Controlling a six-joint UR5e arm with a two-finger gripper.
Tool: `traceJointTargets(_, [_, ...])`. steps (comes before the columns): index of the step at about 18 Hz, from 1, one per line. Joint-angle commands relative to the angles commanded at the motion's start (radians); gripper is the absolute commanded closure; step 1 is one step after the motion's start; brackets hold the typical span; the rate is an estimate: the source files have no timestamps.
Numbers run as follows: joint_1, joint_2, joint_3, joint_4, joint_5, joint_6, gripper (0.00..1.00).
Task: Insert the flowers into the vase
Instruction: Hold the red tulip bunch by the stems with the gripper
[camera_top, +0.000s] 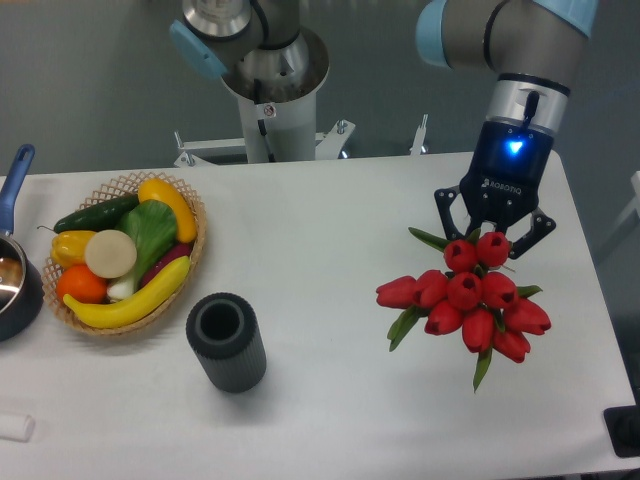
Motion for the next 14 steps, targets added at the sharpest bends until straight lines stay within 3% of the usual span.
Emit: traceJointTargets(14, [-0.018,-0.009,0.003,0.034,0.0,-0.005,0.77])
